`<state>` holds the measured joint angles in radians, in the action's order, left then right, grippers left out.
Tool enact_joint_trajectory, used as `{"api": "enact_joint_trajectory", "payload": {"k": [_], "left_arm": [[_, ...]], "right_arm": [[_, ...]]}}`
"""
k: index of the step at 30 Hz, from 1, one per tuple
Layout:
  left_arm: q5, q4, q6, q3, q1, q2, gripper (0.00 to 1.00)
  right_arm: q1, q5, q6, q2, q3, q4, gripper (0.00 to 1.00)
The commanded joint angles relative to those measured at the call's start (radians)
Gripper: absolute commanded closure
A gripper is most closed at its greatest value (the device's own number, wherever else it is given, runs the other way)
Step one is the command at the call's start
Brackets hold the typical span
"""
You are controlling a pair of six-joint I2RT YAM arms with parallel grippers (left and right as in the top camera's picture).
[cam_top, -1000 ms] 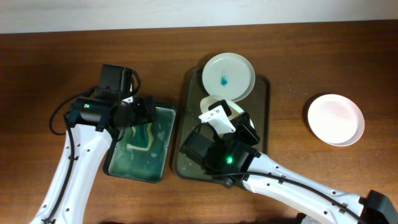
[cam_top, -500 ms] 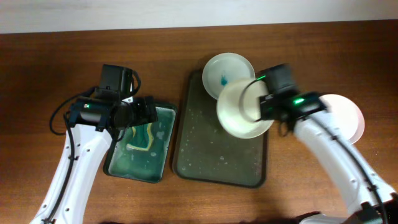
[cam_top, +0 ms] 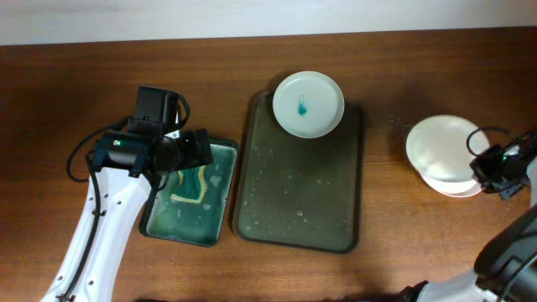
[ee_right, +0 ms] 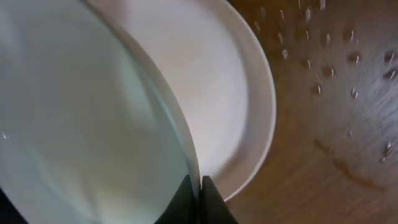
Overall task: Clean dirty plates on tray and stack at the side
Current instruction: 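Grip the last plate's rim with the right gripper and pull it forward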
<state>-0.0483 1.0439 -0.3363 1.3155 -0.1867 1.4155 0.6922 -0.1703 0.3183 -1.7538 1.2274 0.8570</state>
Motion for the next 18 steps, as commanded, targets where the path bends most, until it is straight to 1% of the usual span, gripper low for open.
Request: {"api": "enact_joint_trajectory", "payload": {"k": [1, 2, 3, 4, 7, 10, 13, 16, 18], "left_arm": [[0.008, 0.002, 0.002, 0.017, 0.000, -0.008, 0.01], [0.008, 0.001, 0.001, 0.017, 0.000, -0.008, 0.01], [0.008, 0.001, 0.001, 0.017, 0.000, -0.008, 0.01], [0.008, 0.002, 0.002, 0.017, 0.000, -0.008, 0.00], [0.008, 0.002, 0.002, 0.017, 0.000, -0.008, 0.01], [0.008, 0.001, 0.001, 0.017, 0.000, -0.008, 0.00], [0.008, 0.002, 0.001, 0.017, 0.000, -0.008, 0.01], [0.008, 0.001, 0.001, 0.017, 0.000, -0.008, 0.01], [0.008, 0.001, 0.002, 0.017, 0.000, -0.008, 0.01]], "right_arm": [[0.002, 0.062, 0.034, -0.034, 0.014, 0.011, 0.90], [0.002, 0.074, 0.043, -0.027, 0.019, 0.016, 0.74], [0.003, 0.072, 0.043, -0.017, 0.030, 0.022, 0.65], [0.002, 0.064, 0.043, -0.004, 0.049, 0.036, 0.62], [-0.031, -0.019, -0.008, 0.064, 0.119, 0.088, 0.62], [-0.146, -0.132, -0.082, 0.175, 0.158, 0.072, 0.61], [-0.345, -0.149, -0.183, 0.220, 0.159, 0.013, 0.61], [-0.582, -0.059, -0.213, 0.154, 0.159, -0.047, 0.61], [-0.671, -0.053, -0.234, 0.089, 0.159, -0.113, 0.59]]}}
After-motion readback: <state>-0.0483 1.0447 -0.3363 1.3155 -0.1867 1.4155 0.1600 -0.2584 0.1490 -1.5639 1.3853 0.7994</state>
